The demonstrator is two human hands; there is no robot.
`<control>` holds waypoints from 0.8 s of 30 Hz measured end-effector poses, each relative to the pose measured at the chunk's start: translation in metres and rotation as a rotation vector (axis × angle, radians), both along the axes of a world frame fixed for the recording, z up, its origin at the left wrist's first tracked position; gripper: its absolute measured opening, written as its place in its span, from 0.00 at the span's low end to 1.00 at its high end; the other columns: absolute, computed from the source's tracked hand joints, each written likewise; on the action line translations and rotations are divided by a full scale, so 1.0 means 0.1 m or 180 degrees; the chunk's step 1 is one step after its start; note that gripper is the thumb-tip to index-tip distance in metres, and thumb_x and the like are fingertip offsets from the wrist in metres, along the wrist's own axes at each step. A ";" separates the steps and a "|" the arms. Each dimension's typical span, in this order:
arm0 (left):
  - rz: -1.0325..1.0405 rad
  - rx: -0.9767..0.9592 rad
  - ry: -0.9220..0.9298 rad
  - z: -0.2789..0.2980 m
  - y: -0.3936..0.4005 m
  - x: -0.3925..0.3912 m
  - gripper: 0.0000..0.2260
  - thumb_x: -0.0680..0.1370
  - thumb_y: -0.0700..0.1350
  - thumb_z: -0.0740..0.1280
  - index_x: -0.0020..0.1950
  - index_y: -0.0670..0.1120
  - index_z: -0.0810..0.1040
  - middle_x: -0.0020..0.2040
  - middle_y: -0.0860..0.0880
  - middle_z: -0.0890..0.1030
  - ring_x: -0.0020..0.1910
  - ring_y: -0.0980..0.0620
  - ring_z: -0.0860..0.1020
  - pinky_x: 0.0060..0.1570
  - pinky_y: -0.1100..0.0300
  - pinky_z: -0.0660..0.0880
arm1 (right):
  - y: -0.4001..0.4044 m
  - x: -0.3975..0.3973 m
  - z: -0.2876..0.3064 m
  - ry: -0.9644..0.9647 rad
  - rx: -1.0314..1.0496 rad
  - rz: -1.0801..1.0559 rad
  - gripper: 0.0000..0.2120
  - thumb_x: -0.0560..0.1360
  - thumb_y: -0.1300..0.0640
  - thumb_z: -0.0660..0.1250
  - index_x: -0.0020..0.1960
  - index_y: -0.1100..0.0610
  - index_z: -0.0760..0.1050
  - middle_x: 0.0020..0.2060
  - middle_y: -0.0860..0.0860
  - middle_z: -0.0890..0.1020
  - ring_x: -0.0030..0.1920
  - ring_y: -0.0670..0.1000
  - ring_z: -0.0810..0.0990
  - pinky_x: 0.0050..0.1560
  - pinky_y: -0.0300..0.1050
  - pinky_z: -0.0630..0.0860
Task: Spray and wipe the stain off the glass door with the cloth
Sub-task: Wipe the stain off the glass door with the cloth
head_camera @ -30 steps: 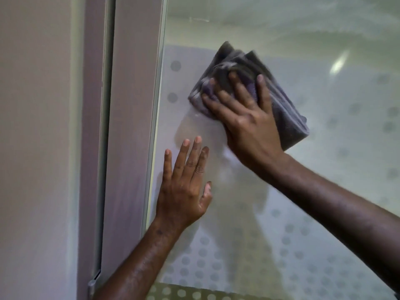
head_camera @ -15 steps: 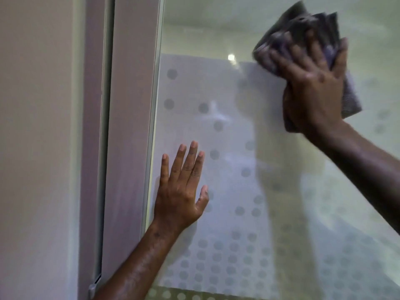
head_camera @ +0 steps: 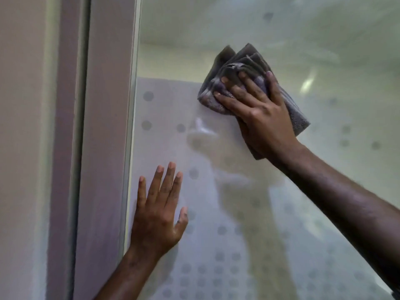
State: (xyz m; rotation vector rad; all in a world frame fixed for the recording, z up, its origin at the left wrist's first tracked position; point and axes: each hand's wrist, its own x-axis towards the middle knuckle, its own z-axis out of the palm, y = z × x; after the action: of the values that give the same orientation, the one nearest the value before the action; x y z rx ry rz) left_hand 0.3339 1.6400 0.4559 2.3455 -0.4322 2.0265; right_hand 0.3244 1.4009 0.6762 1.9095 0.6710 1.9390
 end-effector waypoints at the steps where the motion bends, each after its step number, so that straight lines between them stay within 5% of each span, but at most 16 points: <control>1: -0.0012 0.0006 -0.0017 0.00 0.01 0.01 0.34 0.76 0.51 0.63 0.80 0.40 0.62 0.82 0.41 0.59 0.82 0.41 0.57 0.78 0.34 0.54 | -0.15 -0.01 0.03 -0.0026 0.0265 0.0030 0.24 0.85 0.58 0.58 0.79 0.44 0.67 0.79 0.47 0.68 0.81 0.55 0.63 0.80 0.67 0.54; 8: -0.0018 0.0007 -0.0115 0.01 0.00 0.04 0.32 0.77 0.51 0.61 0.80 0.39 0.63 0.82 0.40 0.60 0.82 0.40 0.57 0.78 0.33 0.55 | -1.46 -0.10 0.07 0.0157 0.2455 0.0106 0.34 0.74 0.59 0.59 0.80 0.43 0.64 0.82 0.46 0.63 0.83 0.52 0.57 0.80 0.66 0.52; 15: 0.0031 -0.0018 -0.0089 0.01 -0.05 0.04 0.32 0.77 0.50 0.60 0.80 0.38 0.61 0.82 0.39 0.59 0.82 0.39 0.56 0.78 0.33 0.52 | -2.16 -0.10 -0.27 0.0024 0.3888 0.0581 0.30 0.78 0.50 0.54 0.80 0.47 0.66 0.77 0.57 0.69 0.78 0.59 0.66 0.79 0.64 0.60; 19: 0.0065 -0.0032 -0.0060 0.02 -0.06 0.01 0.32 0.77 0.49 0.59 0.80 0.38 0.61 0.82 0.39 0.59 0.82 0.38 0.57 0.78 0.32 0.52 | -1.83 -0.06 -0.04 -0.0026 0.3666 0.0908 0.31 0.76 0.54 0.55 0.79 0.49 0.69 0.78 0.55 0.70 0.79 0.57 0.65 0.81 0.60 0.55; 24: 0.0066 -0.0013 -0.0034 0.02 -0.07 0.00 0.32 0.78 0.50 0.59 0.80 0.38 0.61 0.82 0.39 0.59 0.82 0.38 0.57 0.78 0.32 0.53 | -0.92 -0.12 -0.26 0.0455 0.2093 0.1138 0.33 0.73 0.61 0.58 0.77 0.45 0.69 0.79 0.46 0.67 0.81 0.51 0.61 0.83 0.58 0.46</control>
State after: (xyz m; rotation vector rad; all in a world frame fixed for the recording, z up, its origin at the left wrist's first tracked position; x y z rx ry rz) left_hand 0.3339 1.6332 0.4581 2.3476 -0.4053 2.0476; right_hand 0.3121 1.3085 0.6507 2.4630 0.4652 2.4899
